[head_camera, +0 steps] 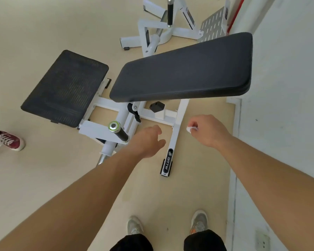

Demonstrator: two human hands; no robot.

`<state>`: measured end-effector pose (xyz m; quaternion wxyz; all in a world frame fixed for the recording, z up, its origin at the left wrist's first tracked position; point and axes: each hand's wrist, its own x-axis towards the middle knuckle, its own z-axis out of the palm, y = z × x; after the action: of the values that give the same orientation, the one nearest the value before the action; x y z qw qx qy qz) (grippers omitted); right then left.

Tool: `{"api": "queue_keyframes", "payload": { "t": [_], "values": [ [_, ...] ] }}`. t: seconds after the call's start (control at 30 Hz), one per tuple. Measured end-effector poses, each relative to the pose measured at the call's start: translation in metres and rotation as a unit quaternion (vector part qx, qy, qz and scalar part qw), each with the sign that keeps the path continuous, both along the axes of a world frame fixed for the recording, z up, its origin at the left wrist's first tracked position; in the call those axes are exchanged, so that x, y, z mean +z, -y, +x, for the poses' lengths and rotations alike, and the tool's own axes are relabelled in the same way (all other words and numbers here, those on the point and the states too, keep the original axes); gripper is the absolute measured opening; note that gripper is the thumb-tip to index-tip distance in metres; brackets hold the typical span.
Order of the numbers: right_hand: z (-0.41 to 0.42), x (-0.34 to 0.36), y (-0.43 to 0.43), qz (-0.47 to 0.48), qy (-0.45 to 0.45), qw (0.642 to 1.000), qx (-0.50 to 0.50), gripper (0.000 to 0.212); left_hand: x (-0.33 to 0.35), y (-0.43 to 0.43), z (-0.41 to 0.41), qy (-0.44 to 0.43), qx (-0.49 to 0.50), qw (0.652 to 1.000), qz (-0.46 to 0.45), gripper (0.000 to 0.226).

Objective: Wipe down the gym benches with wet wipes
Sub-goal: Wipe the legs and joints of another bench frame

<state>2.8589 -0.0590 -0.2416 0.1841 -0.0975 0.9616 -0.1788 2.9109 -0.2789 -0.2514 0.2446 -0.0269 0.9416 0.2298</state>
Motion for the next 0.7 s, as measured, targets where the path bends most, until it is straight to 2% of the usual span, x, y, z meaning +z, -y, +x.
{"api": "queue_keyframes", "payload": {
  "t": [0.17, 0.37, 0.5, 0.7],
  "values": [
    [0.007, 0.088, 0.052, -0.008, 0.001, 0.999, 0.042, 0.015, 0.092, 0.043, 0.031, -0.008, 0.076, 0.997, 0.018, 0.039],
    [0.03, 0.165, 0.162, -0.043, 0.01, 0.984, 0.172, 0.015, 0.16, 0.122, 0.109, 0.005, 0.249, 0.968, 0.003, 0.039],
    [0.065, 0.198, 0.242, -0.057, 0.024, 0.954, 0.292, 0.016, 0.184, 0.167, 0.183, 0.011, 0.363, 0.932, -0.005, 0.04],
    [0.134, 0.223, 0.366, -0.037, 0.02, 0.89, 0.455, 0.019, 0.205, 0.236, 0.29, 0.012, 0.511, 0.859, 0.0, 0.04]
  ]
}}
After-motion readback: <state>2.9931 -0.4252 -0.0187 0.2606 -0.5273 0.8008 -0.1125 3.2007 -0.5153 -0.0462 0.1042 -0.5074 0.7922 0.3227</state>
